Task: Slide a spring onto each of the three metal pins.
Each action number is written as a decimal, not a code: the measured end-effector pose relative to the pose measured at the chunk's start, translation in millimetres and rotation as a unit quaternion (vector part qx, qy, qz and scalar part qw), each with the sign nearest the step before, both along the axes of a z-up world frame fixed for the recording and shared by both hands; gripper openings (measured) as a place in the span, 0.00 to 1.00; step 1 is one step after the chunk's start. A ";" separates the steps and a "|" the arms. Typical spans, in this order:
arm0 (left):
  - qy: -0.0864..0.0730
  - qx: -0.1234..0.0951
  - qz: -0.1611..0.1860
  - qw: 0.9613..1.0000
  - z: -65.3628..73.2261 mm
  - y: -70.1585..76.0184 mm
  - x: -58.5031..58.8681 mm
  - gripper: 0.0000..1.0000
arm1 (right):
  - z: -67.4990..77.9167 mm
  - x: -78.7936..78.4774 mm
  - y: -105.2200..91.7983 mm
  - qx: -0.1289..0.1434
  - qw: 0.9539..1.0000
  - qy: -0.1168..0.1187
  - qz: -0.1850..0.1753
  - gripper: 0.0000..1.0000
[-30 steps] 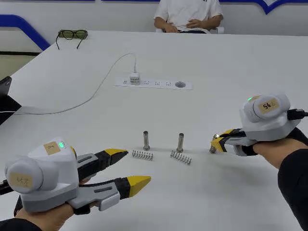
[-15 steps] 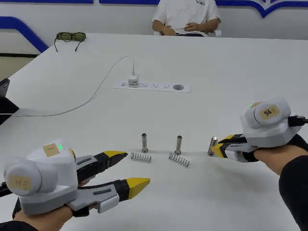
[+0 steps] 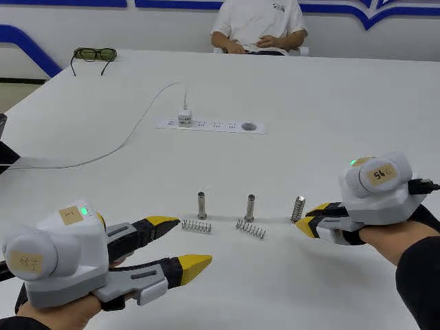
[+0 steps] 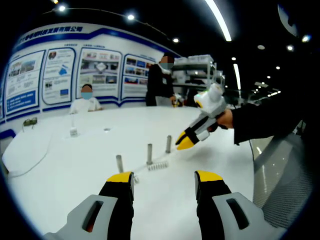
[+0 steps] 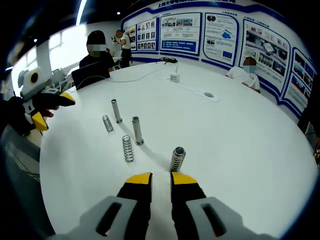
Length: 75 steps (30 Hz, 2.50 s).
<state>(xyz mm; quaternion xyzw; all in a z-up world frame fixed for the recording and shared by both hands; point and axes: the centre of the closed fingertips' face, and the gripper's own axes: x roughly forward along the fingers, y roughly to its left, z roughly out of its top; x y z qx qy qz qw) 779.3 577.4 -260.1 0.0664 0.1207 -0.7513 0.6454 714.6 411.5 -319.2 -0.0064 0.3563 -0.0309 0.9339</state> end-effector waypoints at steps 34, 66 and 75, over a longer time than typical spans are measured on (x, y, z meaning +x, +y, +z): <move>-0.002 0.007 0.005 1.000 -2.7 2.9 0.6 0.49 | -19.9 42.0 49.7 0.018 0.997 0.009 0.074 0.16; -0.005 0.012 0.003 1.000 -1.9 4.3 -1.8 0.49 | -19.9 40.3 53.3 0.005 0.995 0.018 0.094 0.12; -0.007 0.013 -0.007 1.000 -3.5 2.4 -5.9 0.48 | -1.1 38.0 57.0 -0.008 0.995 0.012 0.103 0.11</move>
